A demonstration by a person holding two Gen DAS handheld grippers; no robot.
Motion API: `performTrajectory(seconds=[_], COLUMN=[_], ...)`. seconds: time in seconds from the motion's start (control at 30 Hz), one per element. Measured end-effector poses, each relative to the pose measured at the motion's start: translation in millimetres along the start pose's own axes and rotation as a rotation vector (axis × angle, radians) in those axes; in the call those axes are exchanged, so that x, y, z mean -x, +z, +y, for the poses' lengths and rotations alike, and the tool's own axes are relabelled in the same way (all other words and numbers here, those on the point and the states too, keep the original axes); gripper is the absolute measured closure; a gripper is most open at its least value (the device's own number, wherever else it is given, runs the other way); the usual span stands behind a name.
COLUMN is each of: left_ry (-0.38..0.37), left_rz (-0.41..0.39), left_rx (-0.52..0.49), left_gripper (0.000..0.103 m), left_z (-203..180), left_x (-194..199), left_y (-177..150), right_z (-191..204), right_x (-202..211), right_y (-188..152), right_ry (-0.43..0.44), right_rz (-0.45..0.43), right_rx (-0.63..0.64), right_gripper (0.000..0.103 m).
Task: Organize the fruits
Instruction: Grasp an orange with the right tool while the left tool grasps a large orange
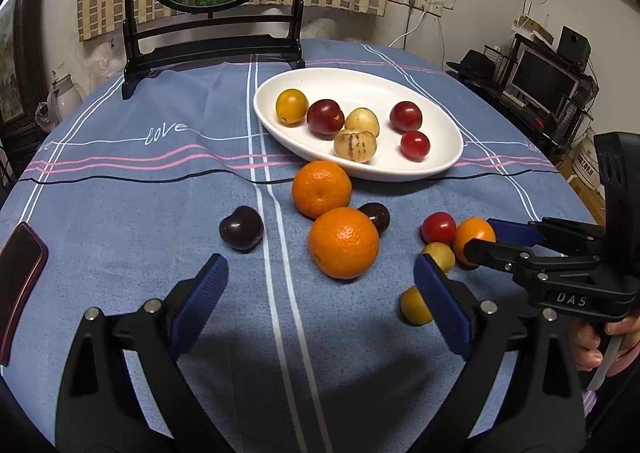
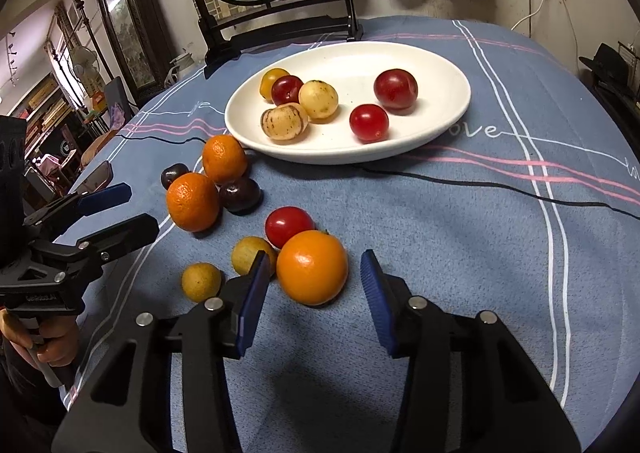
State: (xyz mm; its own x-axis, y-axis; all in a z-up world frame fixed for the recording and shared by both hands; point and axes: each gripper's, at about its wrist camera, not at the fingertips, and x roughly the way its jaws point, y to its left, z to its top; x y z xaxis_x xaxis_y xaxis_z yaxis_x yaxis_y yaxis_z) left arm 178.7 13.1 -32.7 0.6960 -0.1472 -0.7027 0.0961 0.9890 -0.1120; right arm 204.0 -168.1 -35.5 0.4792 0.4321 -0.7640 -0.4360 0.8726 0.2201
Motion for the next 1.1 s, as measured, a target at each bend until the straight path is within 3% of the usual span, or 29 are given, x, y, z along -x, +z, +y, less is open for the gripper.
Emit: performTrajectory(seconds=[0.07,0.17,0.43,0.57,0.7,0.93,1.0,1.1], left_ry=[0.002,-0.001,-0.063,-0.044,-0.051,-0.035,-0.030,-0.033], left_rz=[0.003,0.001,0.016,0.032,0.060,0.091,0.098,0.108], left_rx=[-0.001,0.000,-0.050,-0.140,-0.123,-0.100,-0.104,-0.104], left_gripper=[0.007,0.007,0.008,0.021,0.035,0.044,0.052,0.056], left_z=[0.0,0.3,-7.7,-18.4,-15.7,-12.2,-12.5,-12.7], left_x=[-0.5,-0.7,-10.4,-25.0,-33.9,-46.2,-49.2,-51.8], left_y=[-0.3,0.1,2.8,5.8,7.3,9.6,9.8,9.9], right_z=[-0.6,-1.1,-10.3,-9.9,-7.0,-6.3,-6.7,-6.2], right_x=[-1.6,-2.4,12.8,12.8,14.2,14.7,15.3,14.8], right_y=[0.4,0.9,0.5,-0.8,-1.3,-1.3,-1.0,-0.8], right_ry=[0.001,0.020,0.020,0.016,0.015,0.010,0.011,0.014], right_rz=[0.007,0.014,-0.049,-0.040,-0.040,-0.043,-0.046,-0.048], right_rx=[-0.003,-0.004,-0.056,-0.055,-0.037,-0.033,-0.034,-0.033], right_gripper=[0.056,0.065,0.066,0.066,0.065,0.066,0.066,0.066])
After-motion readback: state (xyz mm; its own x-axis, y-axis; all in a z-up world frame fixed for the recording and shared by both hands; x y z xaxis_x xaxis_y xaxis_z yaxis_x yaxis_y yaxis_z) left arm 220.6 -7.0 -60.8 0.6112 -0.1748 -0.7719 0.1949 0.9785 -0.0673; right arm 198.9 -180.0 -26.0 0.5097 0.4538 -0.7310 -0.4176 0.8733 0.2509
